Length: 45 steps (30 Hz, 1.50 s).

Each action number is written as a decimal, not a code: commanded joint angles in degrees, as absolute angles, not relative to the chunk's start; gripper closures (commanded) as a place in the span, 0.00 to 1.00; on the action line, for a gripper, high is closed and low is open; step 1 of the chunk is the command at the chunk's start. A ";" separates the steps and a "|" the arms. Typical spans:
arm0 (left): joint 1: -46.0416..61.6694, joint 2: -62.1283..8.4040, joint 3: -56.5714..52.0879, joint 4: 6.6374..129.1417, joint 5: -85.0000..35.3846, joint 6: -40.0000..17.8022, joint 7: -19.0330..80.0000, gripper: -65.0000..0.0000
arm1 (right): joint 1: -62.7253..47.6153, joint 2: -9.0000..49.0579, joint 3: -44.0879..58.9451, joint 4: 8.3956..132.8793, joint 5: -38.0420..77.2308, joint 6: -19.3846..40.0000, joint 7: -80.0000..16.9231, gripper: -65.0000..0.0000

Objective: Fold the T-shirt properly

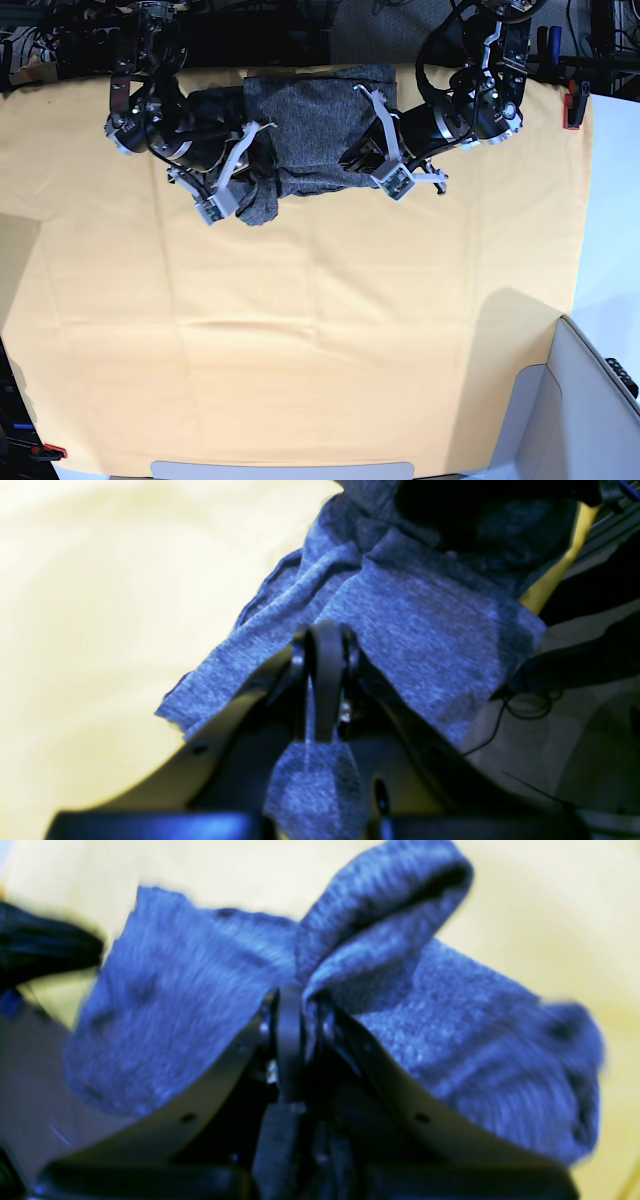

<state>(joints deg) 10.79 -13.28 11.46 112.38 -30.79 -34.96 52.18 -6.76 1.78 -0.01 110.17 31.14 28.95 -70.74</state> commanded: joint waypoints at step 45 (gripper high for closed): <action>10.15 -9.89 -14.81 113.19 -31.60 -34.86 50.59 1.00 | 0.84 -4.35 -27.65 103.16 11.47 29.23 -65.54 0.92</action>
